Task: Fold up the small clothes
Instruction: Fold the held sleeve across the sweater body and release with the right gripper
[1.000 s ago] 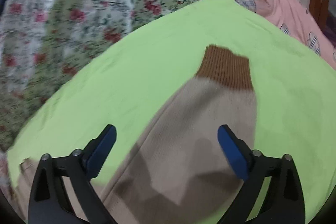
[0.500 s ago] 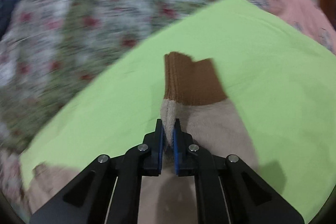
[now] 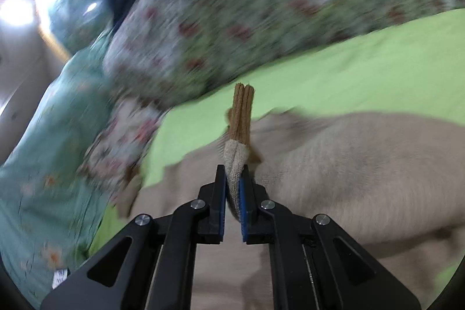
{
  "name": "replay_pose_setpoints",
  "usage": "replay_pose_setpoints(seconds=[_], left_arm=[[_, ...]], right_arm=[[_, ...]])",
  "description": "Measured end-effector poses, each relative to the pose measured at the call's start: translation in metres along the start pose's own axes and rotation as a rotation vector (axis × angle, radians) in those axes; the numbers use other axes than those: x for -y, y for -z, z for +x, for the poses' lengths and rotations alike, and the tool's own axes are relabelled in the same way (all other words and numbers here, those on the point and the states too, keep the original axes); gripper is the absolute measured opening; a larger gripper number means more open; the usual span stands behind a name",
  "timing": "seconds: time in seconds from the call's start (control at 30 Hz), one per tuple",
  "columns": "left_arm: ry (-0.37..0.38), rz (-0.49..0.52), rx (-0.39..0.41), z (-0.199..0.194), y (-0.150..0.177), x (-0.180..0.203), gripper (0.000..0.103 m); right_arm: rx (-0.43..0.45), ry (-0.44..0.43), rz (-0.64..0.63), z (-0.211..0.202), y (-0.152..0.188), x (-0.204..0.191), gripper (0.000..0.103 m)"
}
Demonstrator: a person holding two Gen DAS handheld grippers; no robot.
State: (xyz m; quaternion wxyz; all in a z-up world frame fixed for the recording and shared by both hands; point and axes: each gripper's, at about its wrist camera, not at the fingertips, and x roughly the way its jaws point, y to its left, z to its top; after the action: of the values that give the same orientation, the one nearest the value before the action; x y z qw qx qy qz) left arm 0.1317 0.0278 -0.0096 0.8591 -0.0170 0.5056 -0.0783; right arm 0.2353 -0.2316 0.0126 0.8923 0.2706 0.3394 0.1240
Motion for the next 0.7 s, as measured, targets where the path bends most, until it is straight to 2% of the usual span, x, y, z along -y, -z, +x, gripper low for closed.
replay_pose_setpoints(seconds=[0.13,0.2,0.27,0.33,0.37,0.43,0.5,0.63,0.7], left_arm=[[0.026,-0.048,0.027,-0.002,-0.012,-0.021,0.103],[0.071,-0.069,0.035,0.001,-0.022,-0.029,0.103],[0.112,-0.082,0.033,0.008,-0.033,-0.033,0.103],[0.174,-0.096,0.025,0.017,-0.047,-0.035,0.103],[0.215,-0.103,0.019,0.025,-0.057,-0.035,0.103],[0.268,-0.112,0.009,0.037,-0.073,-0.034,0.103],[0.329,-0.112,-0.009,0.056,-0.093,-0.031,0.103],[0.365,-0.118,-0.078,0.105,-0.131,-0.023,0.102],[0.413,-0.141,-0.097,0.125,-0.147,-0.024,0.101]], right_arm=[[-0.098,-0.029,-0.019,0.047,0.03,-0.019,0.009],[-0.136,-0.036,-0.029,0.059,0.042,-0.024,0.009],[-0.212,-0.063,-0.033,0.072,0.056,-0.028,0.014],[-0.254,-0.069,-0.036,0.075,0.063,-0.029,0.029],[-0.258,-0.08,-0.047,0.071,0.067,-0.03,0.034],[-0.233,-0.075,-0.053,0.056,0.069,-0.029,0.05],[-0.185,-0.066,-0.025,0.033,0.071,-0.02,0.052],[-0.12,-0.031,0.033,-0.007,0.076,-0.005,0.052],[-0.086,-0.013,0.059,-0.029,0.083,0.001,0.052]])
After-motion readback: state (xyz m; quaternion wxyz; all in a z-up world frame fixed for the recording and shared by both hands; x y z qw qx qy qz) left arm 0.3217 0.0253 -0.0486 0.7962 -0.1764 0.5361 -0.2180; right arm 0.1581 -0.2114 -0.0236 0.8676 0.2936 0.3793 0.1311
